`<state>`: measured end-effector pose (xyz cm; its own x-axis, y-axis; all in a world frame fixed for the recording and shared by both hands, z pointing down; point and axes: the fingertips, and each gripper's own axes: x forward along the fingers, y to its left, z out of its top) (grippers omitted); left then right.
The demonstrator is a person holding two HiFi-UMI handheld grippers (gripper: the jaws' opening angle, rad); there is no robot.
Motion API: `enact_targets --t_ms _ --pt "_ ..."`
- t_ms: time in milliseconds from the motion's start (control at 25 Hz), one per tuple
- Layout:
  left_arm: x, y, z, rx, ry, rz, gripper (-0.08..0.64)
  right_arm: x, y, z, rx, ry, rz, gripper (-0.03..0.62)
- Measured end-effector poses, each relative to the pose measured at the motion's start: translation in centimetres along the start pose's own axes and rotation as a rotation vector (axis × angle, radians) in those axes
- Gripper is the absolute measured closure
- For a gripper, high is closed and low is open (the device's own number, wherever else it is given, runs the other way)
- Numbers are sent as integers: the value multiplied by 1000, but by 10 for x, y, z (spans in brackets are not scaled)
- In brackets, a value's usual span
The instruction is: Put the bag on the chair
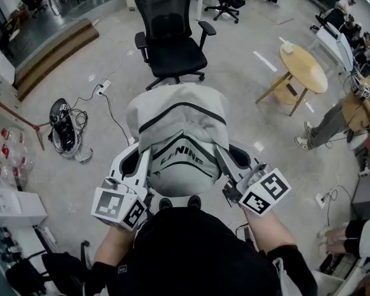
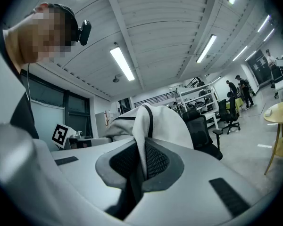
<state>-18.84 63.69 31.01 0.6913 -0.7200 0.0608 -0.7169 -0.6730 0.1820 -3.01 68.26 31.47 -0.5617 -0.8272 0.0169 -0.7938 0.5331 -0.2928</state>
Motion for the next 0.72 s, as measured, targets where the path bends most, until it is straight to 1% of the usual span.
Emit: enact_targets --t_ms 400,720 --pt "1 0 0 -4 -4 0 532 0 -1 1 1 -4 5 557" --pt "2 0 0 -9 -5 -2 533 1 1 1 7 -10 29 557"
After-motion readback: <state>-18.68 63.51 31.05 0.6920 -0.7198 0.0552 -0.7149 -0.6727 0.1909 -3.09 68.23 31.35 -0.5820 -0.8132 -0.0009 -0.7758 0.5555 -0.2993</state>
